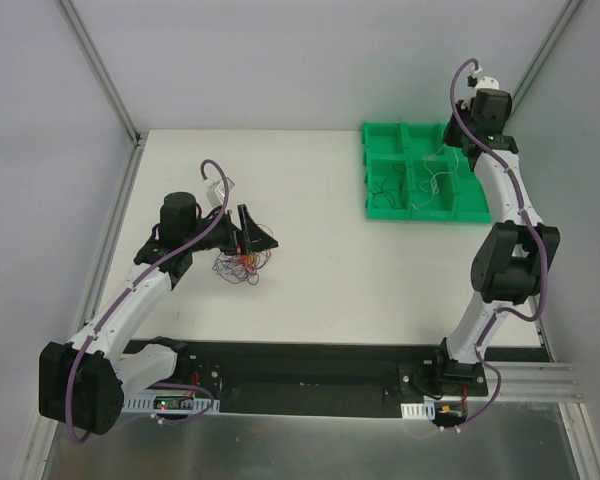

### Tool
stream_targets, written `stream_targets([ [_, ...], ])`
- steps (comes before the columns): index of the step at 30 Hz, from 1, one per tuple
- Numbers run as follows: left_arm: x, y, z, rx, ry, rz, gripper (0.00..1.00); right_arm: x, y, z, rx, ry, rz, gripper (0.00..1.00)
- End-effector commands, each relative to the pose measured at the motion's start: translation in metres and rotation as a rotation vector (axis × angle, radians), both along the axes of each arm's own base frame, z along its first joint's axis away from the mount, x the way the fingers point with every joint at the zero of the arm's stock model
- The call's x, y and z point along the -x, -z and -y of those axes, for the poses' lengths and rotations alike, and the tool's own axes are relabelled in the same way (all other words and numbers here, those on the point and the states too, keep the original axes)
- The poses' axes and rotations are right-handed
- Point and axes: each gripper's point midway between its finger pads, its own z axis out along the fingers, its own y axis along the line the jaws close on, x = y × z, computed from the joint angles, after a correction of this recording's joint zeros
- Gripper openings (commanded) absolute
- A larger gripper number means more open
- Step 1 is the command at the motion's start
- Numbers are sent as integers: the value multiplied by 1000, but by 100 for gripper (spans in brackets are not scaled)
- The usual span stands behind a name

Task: Untangle the cables

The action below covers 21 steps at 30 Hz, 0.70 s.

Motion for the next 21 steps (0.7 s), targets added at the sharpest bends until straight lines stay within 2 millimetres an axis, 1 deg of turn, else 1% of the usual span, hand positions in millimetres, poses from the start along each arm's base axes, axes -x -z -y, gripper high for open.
stream_targets([
  [1,4,-15,3,19,20,45,87,15,7,-14,-94,-16,2,0],
  [7,5,-9,2,13,10,28,87,42,60,-33,-215,-18,-114,0],
  [9,5,-6,1,7,0,16,87,48,84,-35,-224,-21,-160,1],
  [12,4,-1,-1,-3,-19,3,87,45,110,-29,-212,14,-215,0],
  [13,3,-1,-2,-6,-26,6,86,42,116,-25,-197,26,-235,0],
  [14,6,4,-4,-18,-32,-16,86,39,121,-22,-175,33,-254,0],
  [16,6,8,-8,-41,-57,-21,86,35,128,-14,-142,59,-287,0],
  [19,8,13,-12,-67,-81,-23,86,34,140,-10,-125,71,-340,0],
  [21,8,18,-14,-77,-92,-28,86,37,152,-10,-117,80,-378,0],
])
